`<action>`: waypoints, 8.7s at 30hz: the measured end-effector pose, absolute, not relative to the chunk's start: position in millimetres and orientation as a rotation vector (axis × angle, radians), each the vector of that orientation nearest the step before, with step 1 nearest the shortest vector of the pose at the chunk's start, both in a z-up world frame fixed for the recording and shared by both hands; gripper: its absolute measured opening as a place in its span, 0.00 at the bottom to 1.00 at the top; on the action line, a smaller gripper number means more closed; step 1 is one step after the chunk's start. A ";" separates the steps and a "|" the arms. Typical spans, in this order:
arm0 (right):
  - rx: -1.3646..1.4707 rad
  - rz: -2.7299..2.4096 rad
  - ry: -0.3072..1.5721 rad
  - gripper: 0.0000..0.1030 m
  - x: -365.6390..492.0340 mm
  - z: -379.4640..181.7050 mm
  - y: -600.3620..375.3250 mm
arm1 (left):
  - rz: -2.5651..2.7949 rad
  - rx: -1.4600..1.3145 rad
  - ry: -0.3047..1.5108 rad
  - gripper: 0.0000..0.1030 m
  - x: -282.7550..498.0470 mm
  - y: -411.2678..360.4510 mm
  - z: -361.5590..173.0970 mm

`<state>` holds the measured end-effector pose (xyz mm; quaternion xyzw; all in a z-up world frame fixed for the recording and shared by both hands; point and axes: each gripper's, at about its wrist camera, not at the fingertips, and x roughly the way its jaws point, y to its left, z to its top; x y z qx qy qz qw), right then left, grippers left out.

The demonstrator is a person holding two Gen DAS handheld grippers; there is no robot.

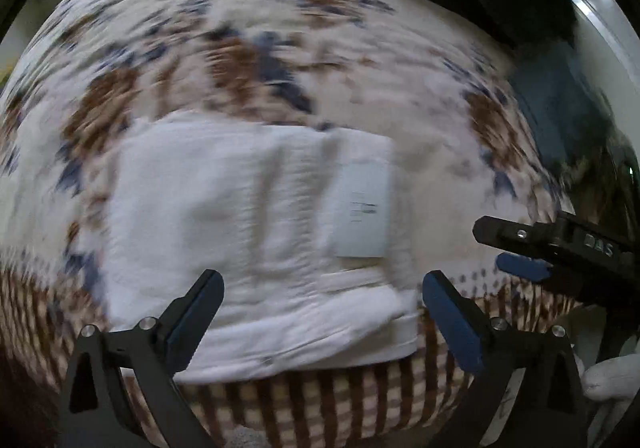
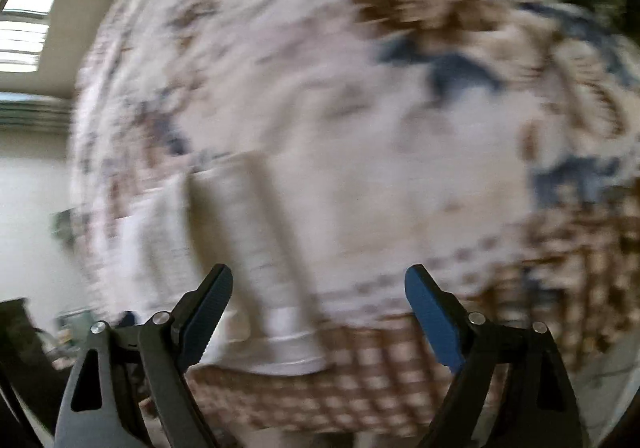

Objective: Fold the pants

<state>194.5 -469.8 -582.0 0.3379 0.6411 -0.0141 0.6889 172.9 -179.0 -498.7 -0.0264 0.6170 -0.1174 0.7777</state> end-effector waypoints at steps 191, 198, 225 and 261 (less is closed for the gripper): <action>0.048 0.085 0.801 0.95 86.2 64.9 -159.8 | 0.097 -0.035 0.766 0.90 144.1 69.9 -42.2; 0.033 0.076 0.802 0.98 85.3 66.9 -163.8 | 0.087 -0.032 0.759 1.00 153.2 61.0 -46.9; 0.006 -0.023 0.895 0.99 200.2 -45.5 -158.6 | 0.123 0.020 0.858 1.00 232.8 60.8 -130.7; -0.032 -0.007 0.909 0.99 212.5 -64.5 -142.4 | 0.133 0.025 0.873 1.00 242.2 67.1 -134.9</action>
